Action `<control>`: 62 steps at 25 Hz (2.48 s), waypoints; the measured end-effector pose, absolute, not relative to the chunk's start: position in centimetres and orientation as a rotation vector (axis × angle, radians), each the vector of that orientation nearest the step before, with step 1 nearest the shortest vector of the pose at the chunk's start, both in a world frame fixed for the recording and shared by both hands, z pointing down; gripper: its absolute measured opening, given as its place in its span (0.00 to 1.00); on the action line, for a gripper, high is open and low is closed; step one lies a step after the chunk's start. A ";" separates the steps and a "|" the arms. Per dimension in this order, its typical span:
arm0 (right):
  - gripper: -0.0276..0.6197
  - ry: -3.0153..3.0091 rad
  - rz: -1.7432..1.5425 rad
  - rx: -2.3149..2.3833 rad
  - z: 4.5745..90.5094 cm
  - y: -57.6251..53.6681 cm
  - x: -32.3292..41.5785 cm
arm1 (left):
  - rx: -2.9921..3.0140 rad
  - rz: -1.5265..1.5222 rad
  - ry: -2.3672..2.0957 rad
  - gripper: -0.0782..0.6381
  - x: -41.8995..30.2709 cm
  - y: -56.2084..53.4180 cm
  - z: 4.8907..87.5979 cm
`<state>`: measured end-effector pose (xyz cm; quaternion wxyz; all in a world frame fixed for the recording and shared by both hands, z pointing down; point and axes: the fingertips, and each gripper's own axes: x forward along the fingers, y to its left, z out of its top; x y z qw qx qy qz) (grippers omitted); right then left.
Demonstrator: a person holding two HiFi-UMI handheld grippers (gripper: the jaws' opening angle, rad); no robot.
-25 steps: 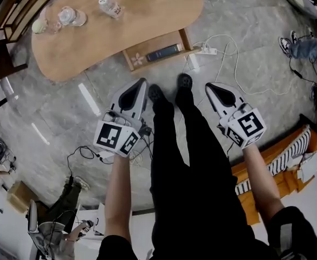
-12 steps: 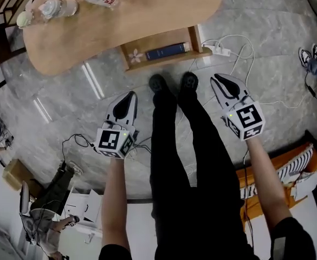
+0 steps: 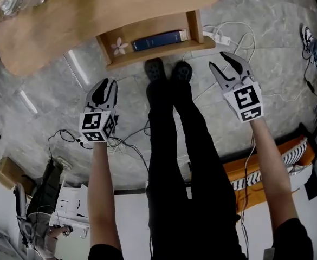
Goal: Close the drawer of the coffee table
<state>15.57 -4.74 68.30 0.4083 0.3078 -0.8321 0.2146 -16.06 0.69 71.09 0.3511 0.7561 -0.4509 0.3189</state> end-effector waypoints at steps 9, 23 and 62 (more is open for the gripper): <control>0.31 -1.957 0.470 0.715 75.8 -6.3 18.3 | 1.877 0.891 -1.224 0.46 -18.6 0.3 77.3; 0.33 -1.815 0.377 0.660 81.5 -7.3 18.5 | 1.877 0.986 -1.159 0.52 -17.6 -0.3 82.5; 0.26 -1.792 0.448 0.741 80.6 -8.2 18.0 | 1.797 0.903 -1.383 0.32 -17.6 -2.7 80.2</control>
